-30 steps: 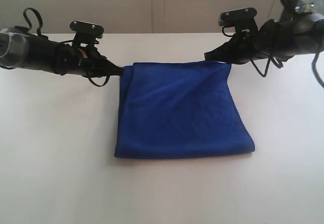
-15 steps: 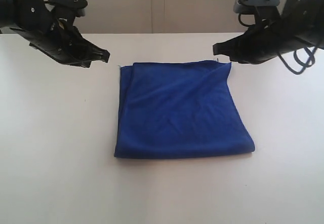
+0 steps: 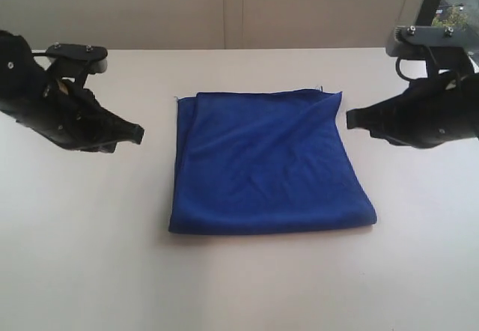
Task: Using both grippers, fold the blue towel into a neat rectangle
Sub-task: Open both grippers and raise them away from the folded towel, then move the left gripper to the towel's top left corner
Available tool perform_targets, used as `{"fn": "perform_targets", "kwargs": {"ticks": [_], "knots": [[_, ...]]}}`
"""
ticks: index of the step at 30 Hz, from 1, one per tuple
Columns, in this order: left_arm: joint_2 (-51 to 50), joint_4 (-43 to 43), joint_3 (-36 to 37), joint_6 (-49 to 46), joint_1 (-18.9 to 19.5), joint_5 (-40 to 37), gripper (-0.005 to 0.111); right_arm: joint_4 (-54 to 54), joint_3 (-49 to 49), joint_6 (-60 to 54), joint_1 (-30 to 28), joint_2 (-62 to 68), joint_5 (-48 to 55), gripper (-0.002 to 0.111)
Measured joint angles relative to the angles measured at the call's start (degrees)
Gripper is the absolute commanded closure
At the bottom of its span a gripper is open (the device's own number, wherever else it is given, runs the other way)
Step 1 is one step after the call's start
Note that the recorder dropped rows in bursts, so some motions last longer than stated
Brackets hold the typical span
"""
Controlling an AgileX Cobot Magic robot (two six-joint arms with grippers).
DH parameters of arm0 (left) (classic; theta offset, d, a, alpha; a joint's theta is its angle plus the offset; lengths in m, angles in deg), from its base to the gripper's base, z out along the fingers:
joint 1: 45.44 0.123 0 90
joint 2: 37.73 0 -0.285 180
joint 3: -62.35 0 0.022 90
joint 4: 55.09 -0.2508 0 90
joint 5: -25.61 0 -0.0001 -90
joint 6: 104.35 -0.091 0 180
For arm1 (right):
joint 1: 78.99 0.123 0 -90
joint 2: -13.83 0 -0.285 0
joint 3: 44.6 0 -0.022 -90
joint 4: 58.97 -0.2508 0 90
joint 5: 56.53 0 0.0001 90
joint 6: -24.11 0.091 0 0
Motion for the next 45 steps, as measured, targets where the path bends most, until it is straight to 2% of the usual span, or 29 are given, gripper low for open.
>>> {"fn": "perform_targets", "kwargs": {"ticks": [9,19,28,38,45], "knots": [[6.5,1.9,8.8,0.0,0.0,1.5,0.107,0.0,5.6,0.3,0.0,-4.9,0.6,0.108],[7.6,2.5,8.8,0.0,0.0,6.7,0.107,0.0,5.7,0.4,0.0,-3.5,-4.5,0.108],[0.5,2.8,-1.4,-2.6,0.0,3.6,0.107,0.1,-0.8,0.2,0.0,7.5,-10.3,0.108],[-9.8,2.8,-12.7,-6.9,0.0,4.6,0.107,0.5,-5.0,-3.5,-3.7,17.7,-20.3,0.108],[-18.5,2.8,-22.6,-7.3,0.0,5.3,0.107,0.5,-8.0,-3.6,-4.0,19.0,-19.0,0.108]]}}
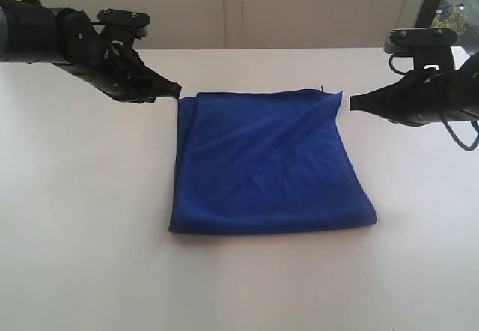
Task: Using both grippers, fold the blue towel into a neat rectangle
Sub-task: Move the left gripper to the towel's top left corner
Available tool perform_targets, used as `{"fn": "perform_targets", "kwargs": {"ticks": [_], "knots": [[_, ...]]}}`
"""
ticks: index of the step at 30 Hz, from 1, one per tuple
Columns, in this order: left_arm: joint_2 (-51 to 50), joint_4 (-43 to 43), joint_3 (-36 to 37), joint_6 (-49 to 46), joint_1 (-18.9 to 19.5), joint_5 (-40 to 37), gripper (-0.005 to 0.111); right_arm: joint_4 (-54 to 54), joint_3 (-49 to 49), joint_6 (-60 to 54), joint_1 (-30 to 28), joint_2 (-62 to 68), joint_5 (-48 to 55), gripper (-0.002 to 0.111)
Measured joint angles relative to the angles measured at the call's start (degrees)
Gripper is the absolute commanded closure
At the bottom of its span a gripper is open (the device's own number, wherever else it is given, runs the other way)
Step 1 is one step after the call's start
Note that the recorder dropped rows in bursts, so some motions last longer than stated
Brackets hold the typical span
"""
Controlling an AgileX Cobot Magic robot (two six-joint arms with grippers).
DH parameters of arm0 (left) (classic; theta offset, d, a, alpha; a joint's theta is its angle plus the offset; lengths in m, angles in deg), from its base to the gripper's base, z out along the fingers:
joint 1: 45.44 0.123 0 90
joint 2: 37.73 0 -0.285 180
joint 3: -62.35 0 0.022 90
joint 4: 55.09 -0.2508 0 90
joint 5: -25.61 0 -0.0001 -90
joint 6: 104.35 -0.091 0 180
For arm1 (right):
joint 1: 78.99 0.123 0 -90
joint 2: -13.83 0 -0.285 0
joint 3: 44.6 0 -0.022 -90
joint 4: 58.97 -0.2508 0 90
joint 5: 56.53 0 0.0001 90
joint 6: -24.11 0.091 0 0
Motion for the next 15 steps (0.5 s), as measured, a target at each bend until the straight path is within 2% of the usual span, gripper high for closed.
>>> {"fn": "perform_targets", "kwargs": {"ticks": [5,11,15], "knots": [[-5.9,0.0,-5.7,0.0,0.0,1.4,0.107,0.0,0.0,0.0,0.0,0.2,2.0,0.108],[-11.3,0.1,-9.3,0.7,0.0,6.0,0.107,0.0,0.0,0.0,0.0,0.4,2.3,0.108],[-13.9,0.2,-12.3,1.1,0.0,5.2,0.107,0.0,0.0,0.0,0.0,0.4,2.6,0.108]]}}
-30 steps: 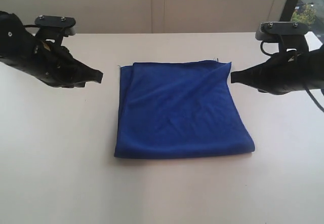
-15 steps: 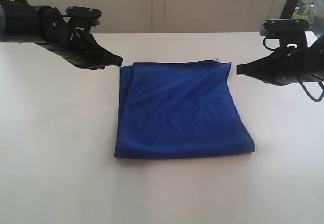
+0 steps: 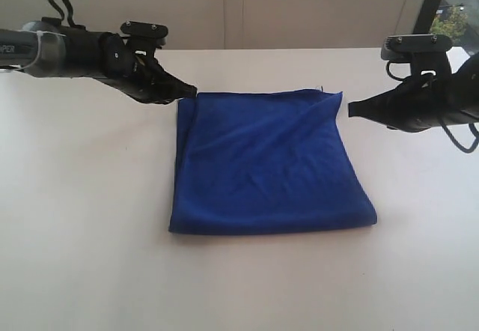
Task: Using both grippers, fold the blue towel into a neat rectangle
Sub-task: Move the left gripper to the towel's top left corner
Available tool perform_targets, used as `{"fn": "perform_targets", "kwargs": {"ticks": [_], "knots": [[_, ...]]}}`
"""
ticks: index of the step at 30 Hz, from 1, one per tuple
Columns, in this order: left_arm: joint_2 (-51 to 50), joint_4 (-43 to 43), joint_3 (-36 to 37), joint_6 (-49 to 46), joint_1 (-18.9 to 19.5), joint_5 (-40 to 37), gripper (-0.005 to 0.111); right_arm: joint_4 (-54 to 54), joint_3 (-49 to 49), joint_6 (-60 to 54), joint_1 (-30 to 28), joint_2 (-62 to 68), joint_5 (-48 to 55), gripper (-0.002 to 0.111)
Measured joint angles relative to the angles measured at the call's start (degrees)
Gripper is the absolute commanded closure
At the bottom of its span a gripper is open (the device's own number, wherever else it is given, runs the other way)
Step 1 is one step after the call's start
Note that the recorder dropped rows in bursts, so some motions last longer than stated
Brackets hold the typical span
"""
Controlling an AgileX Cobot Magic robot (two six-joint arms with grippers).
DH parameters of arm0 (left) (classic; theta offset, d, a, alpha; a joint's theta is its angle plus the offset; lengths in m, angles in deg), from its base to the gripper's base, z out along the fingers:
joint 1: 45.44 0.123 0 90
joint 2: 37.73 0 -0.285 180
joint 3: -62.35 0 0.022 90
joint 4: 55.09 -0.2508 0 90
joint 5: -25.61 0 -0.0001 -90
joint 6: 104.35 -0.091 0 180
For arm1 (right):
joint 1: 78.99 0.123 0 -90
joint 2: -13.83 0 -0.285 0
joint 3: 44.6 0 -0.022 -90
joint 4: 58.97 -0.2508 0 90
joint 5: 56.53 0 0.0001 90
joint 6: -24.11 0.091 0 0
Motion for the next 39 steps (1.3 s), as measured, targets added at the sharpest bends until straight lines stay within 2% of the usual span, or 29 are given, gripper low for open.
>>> {"fn": "perform_targets", "kwargs": {"ticks": [4,7,11,14,16,20,22,24,27,29,31,39], "knots": [[-1.3,0.3,-4.5,-2.3,0.0,-6.4,0.107,0.0,0.0,0.0,0.0,0.0,0.0,0.108],[-1.5,3.8,-9.1,-6.4,0.1,-12.8,0.107,0.0,0.0,0.0,0.0,0.0,0.1,0.108],[-1.6,19.6,-15.9,-19.3,2.2,-20.6,0.107,0.0,0.0,0.0,0.0,0.0,0.1,0.108],[-2.3,33.4,-19.3,-29.7,5.3,-26.0,0.107,0.0,0.0,0.0,0.0,0.0,0.2,0.108],[-3.1,39.0,-20.1,-33.4,7.3,-26.7,0.107,0.0,0.0,0.0,0.0,0.0,0.2,0.108],[-6.5,40.6,-20.2,-37.2,9.5,-26.7,0.106,0.0,0.0,-0.1,0.0,0.0,0.2,0.108],[-8.2,40.9,-20.2,-40.5,9.4,-26.7,0.095,0.0,0.0,-0.1,0.0,0.0,0.3,0.108],[-10.0,43.1,-20.2,-45.4,9.4,-26.7,0.075,0.0,0.0,-0.1,0.0,0.0,0.3,0.108],[-11.6,49.6,-20.2,-53.5,9.4,-26.5,0.064,0.0,0.0,-0.1,0.0,0.0,0.2,0.108],[-12.5,56.6,-20.2,-59.6,9.4,-26.6,0.064,0.0,0.0,-0.1,0.0,0.0,0.1,0.108],[-13.6,60.1,-20.2,-63.2,9.4,-26.8,0.064,0.0,0.0,-0.1,0.0,0.0,0.0,0.108],[-15.3,63.3,-20.2,-67.3,9.4,-25.6,0.064,0.0,0.0,-0.1,0.0,0.0,-0.7,0.108]]}}
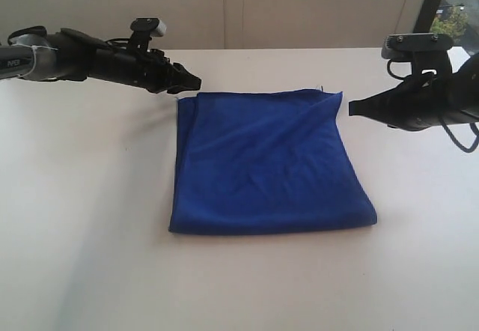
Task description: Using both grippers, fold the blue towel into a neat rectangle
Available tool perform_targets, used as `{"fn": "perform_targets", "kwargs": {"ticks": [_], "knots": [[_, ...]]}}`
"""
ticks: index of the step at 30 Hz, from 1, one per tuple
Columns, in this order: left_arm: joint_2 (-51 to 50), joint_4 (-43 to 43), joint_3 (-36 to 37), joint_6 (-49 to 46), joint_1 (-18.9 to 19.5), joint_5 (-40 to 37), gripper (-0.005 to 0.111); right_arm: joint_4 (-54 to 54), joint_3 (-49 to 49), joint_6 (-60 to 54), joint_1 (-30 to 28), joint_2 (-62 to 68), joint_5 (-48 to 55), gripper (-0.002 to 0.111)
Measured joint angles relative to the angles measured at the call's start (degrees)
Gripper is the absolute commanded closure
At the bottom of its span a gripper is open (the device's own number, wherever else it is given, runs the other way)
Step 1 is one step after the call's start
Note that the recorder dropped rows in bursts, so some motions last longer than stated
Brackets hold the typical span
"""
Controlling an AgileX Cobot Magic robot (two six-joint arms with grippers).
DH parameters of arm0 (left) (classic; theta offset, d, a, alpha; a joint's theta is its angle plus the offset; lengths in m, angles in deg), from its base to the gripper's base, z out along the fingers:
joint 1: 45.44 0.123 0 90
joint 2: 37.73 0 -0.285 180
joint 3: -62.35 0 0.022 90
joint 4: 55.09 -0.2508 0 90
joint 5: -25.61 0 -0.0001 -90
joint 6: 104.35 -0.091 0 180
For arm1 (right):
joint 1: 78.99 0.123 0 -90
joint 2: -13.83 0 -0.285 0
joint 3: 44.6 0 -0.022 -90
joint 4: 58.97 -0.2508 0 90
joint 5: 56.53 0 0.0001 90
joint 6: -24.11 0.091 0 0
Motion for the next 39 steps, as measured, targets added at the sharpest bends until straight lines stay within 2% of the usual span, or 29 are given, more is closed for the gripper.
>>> {"fn": "perform_targets", "kwargs": {"ticks": [6,13,18,39], "knots": [[-2.1,6.2,0.0,-5.1,-0.2,0.1,0.064,0.0,0.0,0.0,0.0,0.1,-1.0,0.108],[-2.6,6.8,0.0,-8.7,-2.3,3.4,0.064,0.0,0.0,0.0,0.0,0.1,-1.0,0.108],[-2.7,6.7,0.0,-9.0,-2.4,5.8,0.064,0.0,0.0,0.0,0.0,0.1,-1.0,0.108],[-2.7,6.7,0.0,-9.2,-2.4,4.6,0.064,0.0,0.0,-0.2,0.0,0.1,-1.0,0.108]]}}
